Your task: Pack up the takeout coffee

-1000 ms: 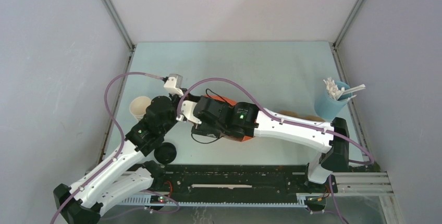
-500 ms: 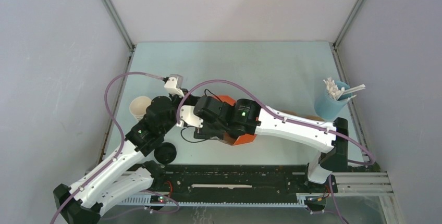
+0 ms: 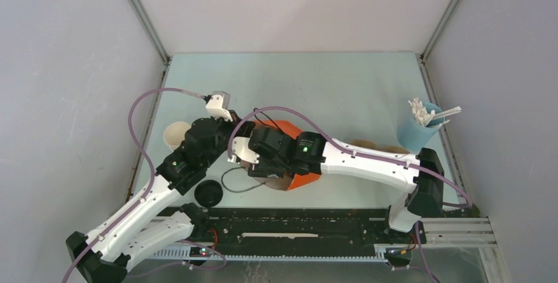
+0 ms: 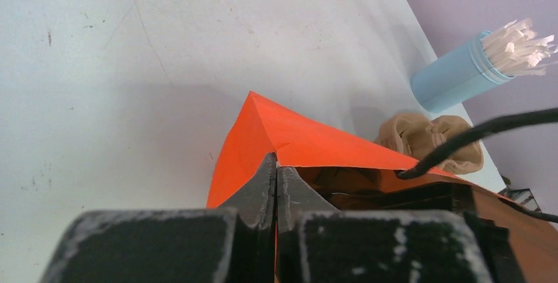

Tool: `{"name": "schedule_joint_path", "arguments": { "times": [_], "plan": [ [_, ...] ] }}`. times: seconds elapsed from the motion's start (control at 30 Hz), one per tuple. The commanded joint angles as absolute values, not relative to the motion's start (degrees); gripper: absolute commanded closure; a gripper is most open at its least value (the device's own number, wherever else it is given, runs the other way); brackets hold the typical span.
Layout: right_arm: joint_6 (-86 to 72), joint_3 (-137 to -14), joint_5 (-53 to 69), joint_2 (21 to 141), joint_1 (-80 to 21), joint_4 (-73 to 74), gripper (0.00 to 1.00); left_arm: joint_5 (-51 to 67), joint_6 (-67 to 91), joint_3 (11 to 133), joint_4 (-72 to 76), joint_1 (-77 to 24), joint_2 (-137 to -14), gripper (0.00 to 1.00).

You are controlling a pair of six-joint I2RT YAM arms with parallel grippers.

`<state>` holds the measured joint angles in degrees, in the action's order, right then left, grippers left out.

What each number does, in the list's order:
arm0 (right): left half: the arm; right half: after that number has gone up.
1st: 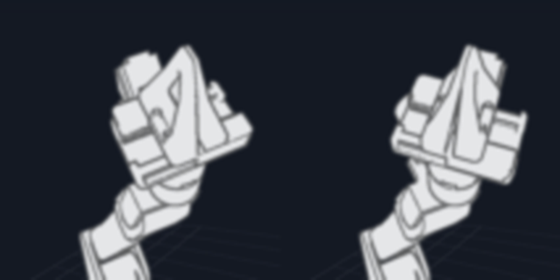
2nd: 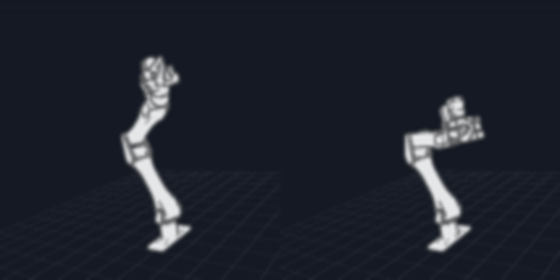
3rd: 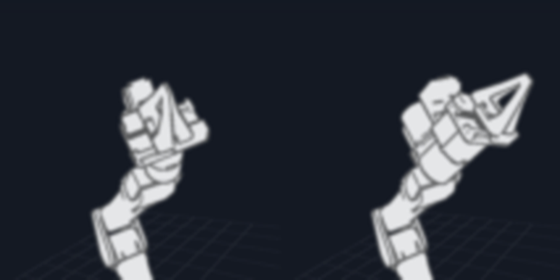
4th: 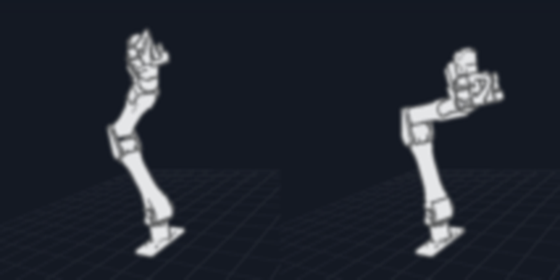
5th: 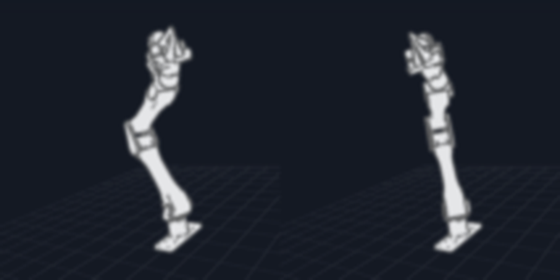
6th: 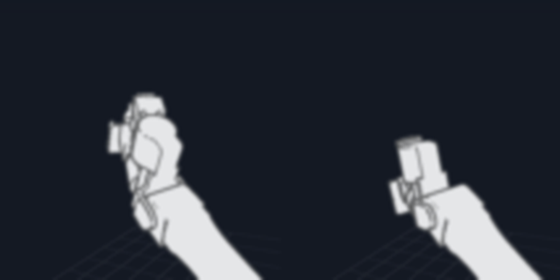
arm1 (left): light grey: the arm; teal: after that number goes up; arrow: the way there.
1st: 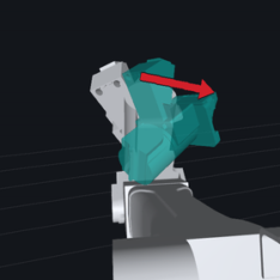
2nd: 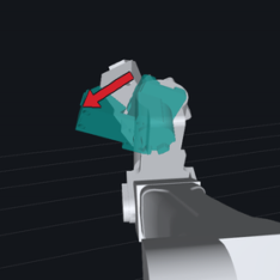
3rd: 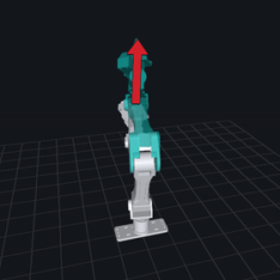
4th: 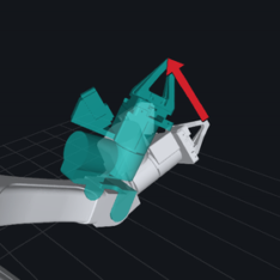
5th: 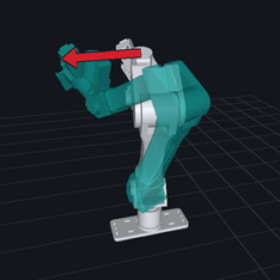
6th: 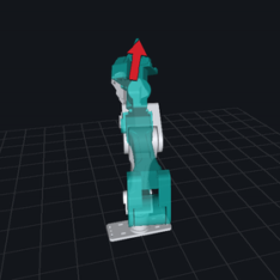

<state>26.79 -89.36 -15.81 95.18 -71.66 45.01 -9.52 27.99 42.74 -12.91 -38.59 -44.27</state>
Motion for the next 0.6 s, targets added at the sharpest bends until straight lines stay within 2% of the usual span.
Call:
{"name": "schedule_joint_path", "arguments": {
  "times": [0.0, 0.17, 0.57],
  "plan": [
    [27.15, -84.89, -14.34, 90.83, -70.25, 37.35, 0.61, -11.64, 26.11, 47.73, -15.88, -38.95, -45.07, 1.0],
    [26.26, -84.58, -14.41, 90.28, -69.17, 37.48, 0.62, -11.67, 27.09, 48.5, -16.47, -39.02, -45.29, 1.0],
    [25.72, -85.74, -27.99, 88.71, -70.57, 34.11, 0.64, -10.75, 29.57, 49.88, -18.34, -38.97, -46.3, 1.0]
  ]
}}
